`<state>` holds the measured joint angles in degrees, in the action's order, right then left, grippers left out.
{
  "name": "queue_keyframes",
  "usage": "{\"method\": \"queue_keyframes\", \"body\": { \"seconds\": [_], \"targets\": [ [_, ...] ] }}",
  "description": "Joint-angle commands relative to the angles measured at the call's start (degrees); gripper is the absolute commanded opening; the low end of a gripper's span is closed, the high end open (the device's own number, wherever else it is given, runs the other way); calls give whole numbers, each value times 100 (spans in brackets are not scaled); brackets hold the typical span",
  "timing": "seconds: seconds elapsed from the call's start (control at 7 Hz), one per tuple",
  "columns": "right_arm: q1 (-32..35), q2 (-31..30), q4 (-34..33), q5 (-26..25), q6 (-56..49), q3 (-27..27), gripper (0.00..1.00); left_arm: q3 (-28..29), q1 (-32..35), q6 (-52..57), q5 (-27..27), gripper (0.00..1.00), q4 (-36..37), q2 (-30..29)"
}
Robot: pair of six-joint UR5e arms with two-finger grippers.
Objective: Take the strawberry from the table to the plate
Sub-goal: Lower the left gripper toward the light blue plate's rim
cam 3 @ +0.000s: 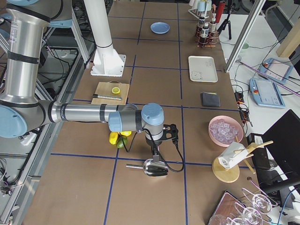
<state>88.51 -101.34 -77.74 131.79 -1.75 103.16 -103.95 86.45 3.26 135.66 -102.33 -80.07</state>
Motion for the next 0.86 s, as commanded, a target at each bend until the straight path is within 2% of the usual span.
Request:
{"method": "queue_keyframes", "body": {
  "seconds": [0.0,0.14,0.43,0.57,0.71],
  "targets": [
    [0,367,621,318,226,-42,100,460,3,-45,-4,100,-1702,-358],
    [-18,413,594,382,358,-51,100,638,-6,-53,4,100,-2460,-473],
    [-18,439,655,418,386,-287,100,1059,-6,-45,31,100,-3036,-518],
    [-18,431,672,487,386,-288,100,1218,-32,-114,40,100,-3665,-370],
    [-18,439,681,514,377,-288,100,1420,-250,-637,153,100,-3863,-255]
  ]
}}
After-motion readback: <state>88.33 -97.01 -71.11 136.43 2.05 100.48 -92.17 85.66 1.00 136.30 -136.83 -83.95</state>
